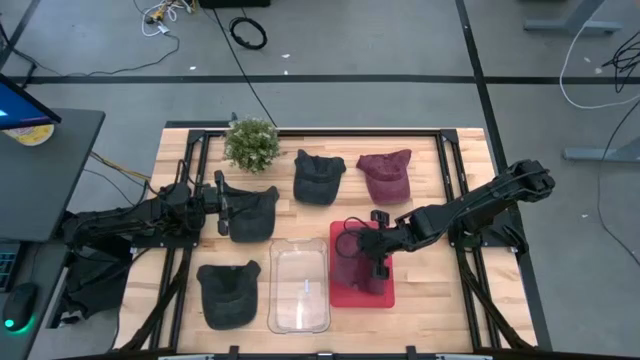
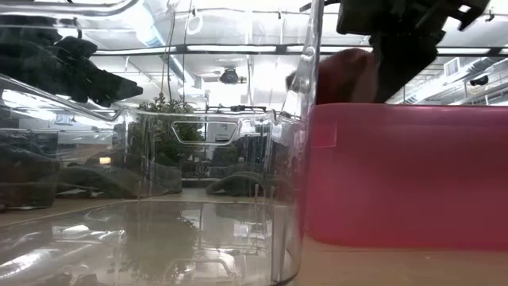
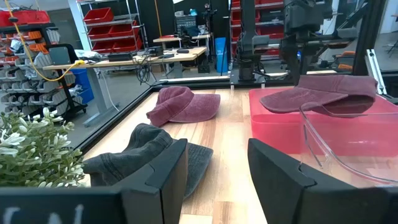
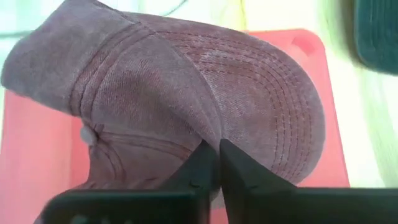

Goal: Pick & Place hat
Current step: Put the bottom red cap into the red bin, then put the red cap into the red bin

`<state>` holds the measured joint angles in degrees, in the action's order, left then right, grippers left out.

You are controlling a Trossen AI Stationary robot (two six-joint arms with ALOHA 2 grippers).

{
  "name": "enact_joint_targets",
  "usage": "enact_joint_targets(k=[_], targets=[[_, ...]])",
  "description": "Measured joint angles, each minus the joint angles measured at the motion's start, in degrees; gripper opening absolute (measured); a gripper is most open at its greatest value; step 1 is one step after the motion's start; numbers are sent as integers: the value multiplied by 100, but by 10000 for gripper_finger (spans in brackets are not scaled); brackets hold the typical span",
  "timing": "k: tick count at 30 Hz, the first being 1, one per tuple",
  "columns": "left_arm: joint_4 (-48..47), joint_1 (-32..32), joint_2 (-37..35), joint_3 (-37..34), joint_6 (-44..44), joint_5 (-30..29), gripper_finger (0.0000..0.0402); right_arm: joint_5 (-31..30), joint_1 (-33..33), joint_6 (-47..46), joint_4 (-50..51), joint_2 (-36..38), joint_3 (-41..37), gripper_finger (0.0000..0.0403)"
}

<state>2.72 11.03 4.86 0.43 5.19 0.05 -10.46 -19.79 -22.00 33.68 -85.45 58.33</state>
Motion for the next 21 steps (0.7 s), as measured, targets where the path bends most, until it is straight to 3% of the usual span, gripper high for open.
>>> enact_joint_targets(k=[13, 21], targets=[[0, -1, 0, 0, 0, -2, 172, -63, 28, 183, 49, 0, 0, 150], [0, -1, 0, 0, 0, 0, 172, -85, 171, 449, 244, 48, 0, 170]])
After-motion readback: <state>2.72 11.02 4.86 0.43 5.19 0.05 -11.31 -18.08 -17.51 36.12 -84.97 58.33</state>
